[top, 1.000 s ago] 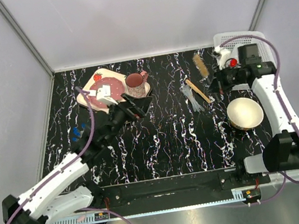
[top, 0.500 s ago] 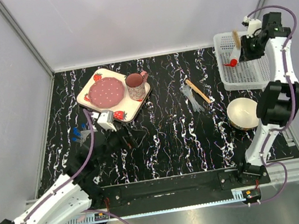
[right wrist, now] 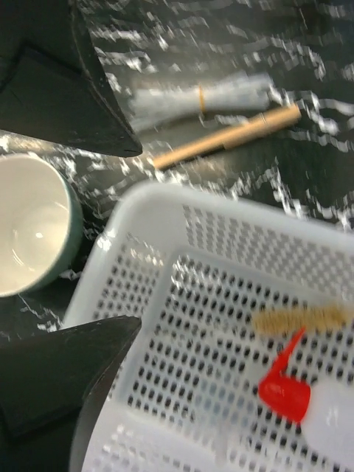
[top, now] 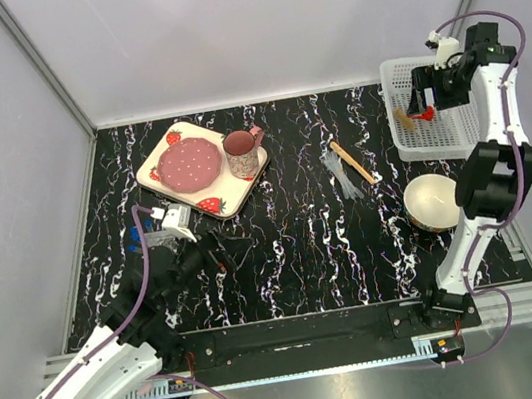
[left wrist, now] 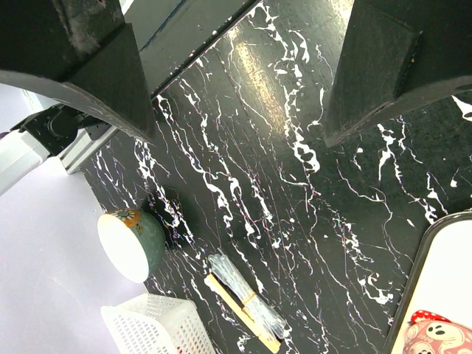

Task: Organize the chemistry lab equipment

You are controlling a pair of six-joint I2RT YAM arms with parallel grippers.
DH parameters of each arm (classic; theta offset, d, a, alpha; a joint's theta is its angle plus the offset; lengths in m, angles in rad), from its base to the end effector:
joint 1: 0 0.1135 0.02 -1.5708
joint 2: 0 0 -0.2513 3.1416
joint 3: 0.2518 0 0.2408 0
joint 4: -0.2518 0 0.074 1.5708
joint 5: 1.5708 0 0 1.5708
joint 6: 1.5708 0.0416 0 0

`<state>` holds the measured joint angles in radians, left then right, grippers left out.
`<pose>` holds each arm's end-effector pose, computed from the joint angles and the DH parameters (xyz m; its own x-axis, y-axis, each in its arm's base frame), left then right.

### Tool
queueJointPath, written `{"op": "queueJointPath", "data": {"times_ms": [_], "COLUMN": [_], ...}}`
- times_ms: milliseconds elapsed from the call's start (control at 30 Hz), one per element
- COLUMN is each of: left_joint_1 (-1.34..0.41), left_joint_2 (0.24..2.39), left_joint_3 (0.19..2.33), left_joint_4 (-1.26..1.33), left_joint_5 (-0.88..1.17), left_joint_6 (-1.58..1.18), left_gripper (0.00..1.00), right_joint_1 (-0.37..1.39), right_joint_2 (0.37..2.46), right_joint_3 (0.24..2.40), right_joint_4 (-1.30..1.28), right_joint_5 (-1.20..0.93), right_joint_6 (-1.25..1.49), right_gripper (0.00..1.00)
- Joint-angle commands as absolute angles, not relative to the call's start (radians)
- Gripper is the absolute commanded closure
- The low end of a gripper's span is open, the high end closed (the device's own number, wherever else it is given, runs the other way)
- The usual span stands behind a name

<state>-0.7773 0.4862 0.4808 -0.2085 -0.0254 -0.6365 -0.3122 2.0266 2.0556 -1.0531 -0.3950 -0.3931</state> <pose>0.1036 -0.1005 0.2651 -0.5279 -0.3142 -0.7891 0.4597 0.6755 -0.5765 0.4050 -0.1139 0.3099 -0.7866 -0.1176 -0.6061 -0.2254 0.9687 0.1045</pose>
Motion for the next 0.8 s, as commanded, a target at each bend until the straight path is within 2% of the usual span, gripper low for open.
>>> {"op": "queueJointPath", "data": {"times_ms": [0,333,567,767], "left_joint_1": [-0.773,-0.773,-0.773,-0.773], "left_joint_2": [0.497,0.506,0.511,0.511], "left_joint_3": [0.512,0.535,0.529,0.529], "left_joint_4": [-0.196,-0.198,-0.201,-0.219], "left_joint_5": [-0.015,-0.021,-0.021,-0.026], "left_joint_6": [-0.624,-0.629,-0.652,-0.661], "left_gripper": [0.01,0.01,0.01,0.01], "right_joint_1": [-0.308,-0.219,-0.071,0.064], "right_joint_2": [1.852,1.755,1.766,1.831], "right_joint_3": [1.958,1.761,1.680,1.623], "right_joint_4": [-1.046,-1.045,-1.009,-0.931], "right_joint_5": [-0.648,-0.752,-0.710,-0.569], "right_joint_6": [-0.426,-0.426,-0.405,-0.361], "right_gripper": [0.06,0.07,0.08,0.09]}}
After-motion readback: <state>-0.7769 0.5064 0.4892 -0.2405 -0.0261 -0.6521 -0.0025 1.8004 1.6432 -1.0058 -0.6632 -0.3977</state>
